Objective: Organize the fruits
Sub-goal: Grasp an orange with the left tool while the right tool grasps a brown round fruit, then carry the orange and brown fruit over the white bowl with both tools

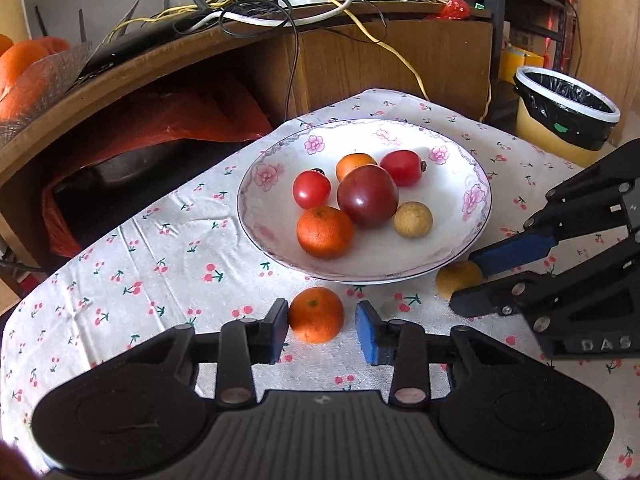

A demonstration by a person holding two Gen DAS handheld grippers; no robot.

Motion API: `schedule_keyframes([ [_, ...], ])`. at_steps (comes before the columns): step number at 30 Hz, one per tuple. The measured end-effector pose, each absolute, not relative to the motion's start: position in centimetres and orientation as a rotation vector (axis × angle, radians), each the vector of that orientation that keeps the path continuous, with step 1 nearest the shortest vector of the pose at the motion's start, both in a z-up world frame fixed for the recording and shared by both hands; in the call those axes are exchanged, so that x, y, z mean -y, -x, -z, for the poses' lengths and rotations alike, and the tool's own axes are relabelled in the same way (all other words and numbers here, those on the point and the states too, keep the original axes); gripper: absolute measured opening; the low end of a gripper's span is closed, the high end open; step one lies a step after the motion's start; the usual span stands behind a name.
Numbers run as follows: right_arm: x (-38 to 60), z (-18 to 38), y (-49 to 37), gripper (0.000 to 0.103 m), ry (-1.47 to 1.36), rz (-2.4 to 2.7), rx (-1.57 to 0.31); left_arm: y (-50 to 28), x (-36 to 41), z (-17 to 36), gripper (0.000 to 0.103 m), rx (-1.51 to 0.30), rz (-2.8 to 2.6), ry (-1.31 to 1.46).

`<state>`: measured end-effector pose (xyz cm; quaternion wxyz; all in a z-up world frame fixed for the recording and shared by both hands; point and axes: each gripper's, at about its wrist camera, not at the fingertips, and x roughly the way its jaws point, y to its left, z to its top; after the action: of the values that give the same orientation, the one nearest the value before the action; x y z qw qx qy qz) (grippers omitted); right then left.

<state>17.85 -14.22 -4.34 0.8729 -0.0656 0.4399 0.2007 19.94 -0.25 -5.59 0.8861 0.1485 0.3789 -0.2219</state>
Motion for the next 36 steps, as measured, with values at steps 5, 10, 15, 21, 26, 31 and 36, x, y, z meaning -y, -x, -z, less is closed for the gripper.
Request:
schedule_keyframes([
  [5,14.8,4.2,-17.7,0.021,0.132,-0.412,-0.927,-19.0,-0.3,5.3,0.037,-0.81,0.441,-0.293],
  [10,15.1,3.3,-15.9,0.021,0.139,-0.423,-0.932,-15.1,-0.5,4.1,0.037,-0.851,0.465,-0.33],
  [15,15.0,3.1,-12.8,0.021,0.182,-0.436,-0.957,-10.5,-0.6,3.3,0.037,-0.889,0.487,-0.355],
  [21,14.6,3.4,-10.0,0.026,0.222,-0.425,-0.981,-8.1,-1.0,3.7,0.037,-0.909,0.492,-0.369],
  [26,14.6,3.8,-10.0,0.027,0.22,-0.426,-0.985,-8.0,-1.3,3.9,0.044,-0.896,0.506,-0.367],
  [31,15.1,3.6,-10.3,0.037,0.191,-0.435,-0.978,-8.2,-2.0,4.0,0.049,-0.894,0.522,-0.353],
  [36,15.5,3.5,-11.1,0.039,0.168,-0.442,-0.966,-8.2,-2.1,4.0,0.05,-0.888,0.525,-0.351],
])
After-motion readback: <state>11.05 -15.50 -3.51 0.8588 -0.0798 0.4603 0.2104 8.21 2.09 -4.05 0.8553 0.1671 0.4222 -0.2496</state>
